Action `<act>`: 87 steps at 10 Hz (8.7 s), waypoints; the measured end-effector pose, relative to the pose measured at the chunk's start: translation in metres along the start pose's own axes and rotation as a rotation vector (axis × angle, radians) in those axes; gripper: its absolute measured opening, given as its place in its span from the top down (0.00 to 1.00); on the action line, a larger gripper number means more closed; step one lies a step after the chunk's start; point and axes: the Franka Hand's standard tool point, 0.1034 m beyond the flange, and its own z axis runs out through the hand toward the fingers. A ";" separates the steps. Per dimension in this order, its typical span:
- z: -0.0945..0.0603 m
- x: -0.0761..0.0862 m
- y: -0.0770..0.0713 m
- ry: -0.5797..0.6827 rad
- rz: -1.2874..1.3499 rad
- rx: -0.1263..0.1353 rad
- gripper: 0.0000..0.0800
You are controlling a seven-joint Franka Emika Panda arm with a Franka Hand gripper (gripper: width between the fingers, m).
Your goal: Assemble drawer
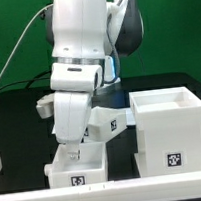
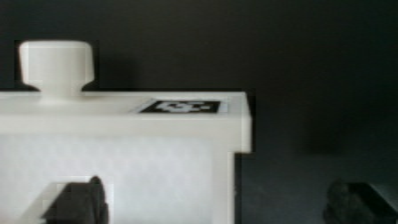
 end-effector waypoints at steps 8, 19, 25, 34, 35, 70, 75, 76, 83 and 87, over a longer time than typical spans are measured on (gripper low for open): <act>0.006 -0.064 -0.002 0.141 -0.081 0.047 0.19; 0.011 -0.072 -0.006 0.156 -0.124 0.070 0.19; 0.010 -0.063 -0.006 0.157 -0.104 0.052 0.94; -0.018 -0.009 0.002 0.181 -0.058 0.009 0.95; -0.021 0.006 0.002 0.170 0.035 0.021 0.95; -0.017 0.078 -0.015 0.139 -0.059 0.094 0.95; -0.039 0.073 -0.010 0.118 -0.064 0.115 0.23; -0.046 0.068 -0.005 0.107 -0.064 0.126 0.23; -0.011 0.004 0.013 0.238 -0.088 0.169 0.19; 0.002 -0.018 0.003 0.338 -0.034 0.198 0.19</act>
Offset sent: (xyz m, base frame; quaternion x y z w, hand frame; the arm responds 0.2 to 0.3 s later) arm 0.0036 0.0094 -0.0013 0.0186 0.2021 0.0040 0.9792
